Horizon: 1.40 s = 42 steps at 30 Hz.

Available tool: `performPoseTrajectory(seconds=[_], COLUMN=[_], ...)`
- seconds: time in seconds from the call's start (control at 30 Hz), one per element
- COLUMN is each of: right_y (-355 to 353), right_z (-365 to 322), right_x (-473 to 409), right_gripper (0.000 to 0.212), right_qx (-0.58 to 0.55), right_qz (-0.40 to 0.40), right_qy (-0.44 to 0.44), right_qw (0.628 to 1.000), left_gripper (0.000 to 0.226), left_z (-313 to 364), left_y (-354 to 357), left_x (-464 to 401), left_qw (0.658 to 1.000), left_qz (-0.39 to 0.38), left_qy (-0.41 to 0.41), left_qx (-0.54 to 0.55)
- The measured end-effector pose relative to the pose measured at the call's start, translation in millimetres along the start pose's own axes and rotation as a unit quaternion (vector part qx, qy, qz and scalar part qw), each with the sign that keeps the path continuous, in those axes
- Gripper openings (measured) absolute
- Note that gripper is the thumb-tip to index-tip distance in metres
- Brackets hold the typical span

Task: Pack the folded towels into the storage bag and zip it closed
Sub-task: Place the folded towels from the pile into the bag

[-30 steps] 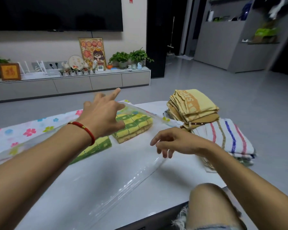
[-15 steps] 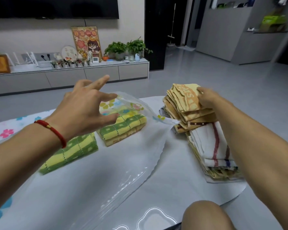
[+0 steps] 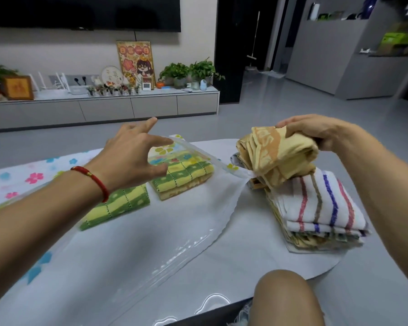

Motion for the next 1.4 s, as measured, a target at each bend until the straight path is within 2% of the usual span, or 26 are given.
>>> performPoseTrajectory(seconds=[0.13, 0.23, 0.3, 0.37, 0.43, 0.57, 0.67, 0.87, 0.93, 0.97, 1.03, 1.07, 1.13, 1.23, 1.3, 1.4], right_y=[27, 90, 145, 193, 224, 246, 259, 344, 380, 395, 421, 434, 462, 492, 500, 496], right_z=[-25, -34, -30, -27, -31, -46, -43, -21, -38, -50, -69, -73, -64, -29, -16, -18], right_x=[96, 151, 158, 150, 139, 123, 118, 109, 101, 94, 73, 63, 47, 36, 28, 27], right_gripper=[0.031, 0.043, 0.043, 0.045, 0.049, 0.051, 0.047, 0.04, 0.038, 0.039, 0.044, 0.047, 0.053, 0.062, 0.064, 0.065], right_qx=[0.143, 0.21, 0.218, 0.159, 0.096, 0.001, -0.063, -0.12, -0.211, -0.28, -0.396, -0.41, -0.349, -0.24, -0.214, -0.249], right_qz=[0.061, -0.013, -0.084, -0.115, -0.105, -0.081, -0.111, -0.226, -0.255, -0.251, -0.193, -0.152, -0.081, -0.057, -0.038, 0.016], right_qy=[-0.121, -0.176, -0.169, -0.147, -0.128, -0.126, -0.111, -0.021, -0.022, -0.031, -0.053, -0.066, -0.078, -0.049, -0.072, -0.126], right_qw=[0.98, 0.962, 0.958, 0.97, 0.982, 0.989, 0.986, 0.966, 0.943, 0.926, 0.896, 0.897, 0.931, 0.968, 0.973, 0.96], left_gripper=[0.067, 0.069, 0.07, 0.07, 0.067, 0.067, 0.076, 0.088, 0.089, 0.089, 0.087, 0.086, 0.088, 0.09, 0.089, 0.086], left_z=[-9, -13, -14, -19, -33, -77, -102, -98, -93, -92, -89, -89, -89, -95, -99, -104], left_y=[-6, -10, -12, -13, -15, -13, -11, -45, -55, -60, -67, -70, -73, -73, -71, -66], left_x=[10, 18, 27, 40, 60, 115, 145, 132, 124, 122, 118, 117, 116, 118, 121, 125], left_qw=[0.999, 0.999, 0.998, 0.997, 0.996, 0.99, 0.986, 0.996, 0.998, 0.998, 0.999, 0.999, 0.999, 0.998, 0.998, 0.999], left_qz=[-0.019, -0.029, -0.04, -0.051, -0.061, -0.085, -0.107, -0.033, -0.017, -0.011, 0.0, 0.008, 0.019, 0.028, 0.027, 0.024], left_qy=[-0.028, -0.039, -0.042, -0.048, -0.061, -0.09, -0.097, -0.04, -0.032, -0.031, -0.035, -0.037, -0.039, -0.046, -0.048, -0.045], left_qx=[0.013, 0.017, 0.004, -0.01, -0.03, -0.071, -0.082, -0.066, -0.052, -0.044, -0.033, -0.029, -0.021, -0.011, -0.011, -0.01])
Point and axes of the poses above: each hand's wrist, its own x-axis away from the middle knuckle, its own y-axis out of the palm, z = x × y, the point moved 5 cm from there along -x, towards the middle knuckle, and after that the axes turned 2 degrees about y, right-handed, at the moved point
